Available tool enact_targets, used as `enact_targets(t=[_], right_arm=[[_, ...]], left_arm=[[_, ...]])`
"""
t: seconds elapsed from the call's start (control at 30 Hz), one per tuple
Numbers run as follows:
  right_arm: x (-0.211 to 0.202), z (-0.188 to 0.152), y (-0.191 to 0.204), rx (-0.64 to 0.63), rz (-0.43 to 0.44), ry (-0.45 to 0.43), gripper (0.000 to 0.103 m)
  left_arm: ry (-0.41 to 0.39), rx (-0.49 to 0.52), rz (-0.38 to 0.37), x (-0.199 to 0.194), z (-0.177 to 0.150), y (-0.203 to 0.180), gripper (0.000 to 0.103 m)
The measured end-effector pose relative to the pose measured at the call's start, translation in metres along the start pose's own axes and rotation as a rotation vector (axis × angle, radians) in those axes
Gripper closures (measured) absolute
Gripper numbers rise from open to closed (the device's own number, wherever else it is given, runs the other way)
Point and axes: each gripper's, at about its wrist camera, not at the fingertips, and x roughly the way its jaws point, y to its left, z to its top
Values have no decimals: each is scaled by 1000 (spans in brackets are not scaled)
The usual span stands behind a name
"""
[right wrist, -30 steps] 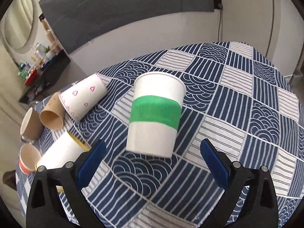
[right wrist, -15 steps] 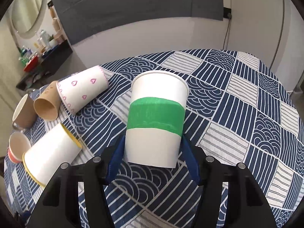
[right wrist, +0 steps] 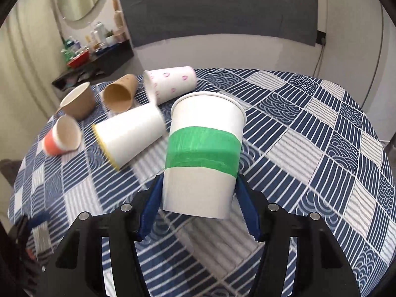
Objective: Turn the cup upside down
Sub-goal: 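Close the right gripper on the green-banded cup and lift it, then carry the green-banded cup toward the left tool and release it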
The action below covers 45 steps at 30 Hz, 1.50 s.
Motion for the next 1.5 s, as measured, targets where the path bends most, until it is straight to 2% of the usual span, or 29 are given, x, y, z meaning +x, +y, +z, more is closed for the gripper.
enact_targets(t=[0.3,0.5,0.67,1.1,1.3,1.33,1.5], right_arm=[[-38,-51,30,-102,41,-31,48],[-44,-75,37,-129,52,-26,47],[-46,-86,44,-142,82,-28,47],[-45,-99,49,-178,105,-30,46],[-52,-102,41,-164,130,-35,25],[-54,-103,39,-167,124,-39,18],[-66,-107,22,-137,110,-58,16]], left_arm=[[-29,32,71,-4,-1,-7,6],[-69,54,121,-10,-3,-11,6],[-76,58,143,-10,-3,-11,6],[-67,56,131,-9,-3,-10,6],[-62,61,132,-8,-3,-10,6],[-61,62,133,-8,-3,-11,6],[-50,83,94,-7,-3,-13,6]])
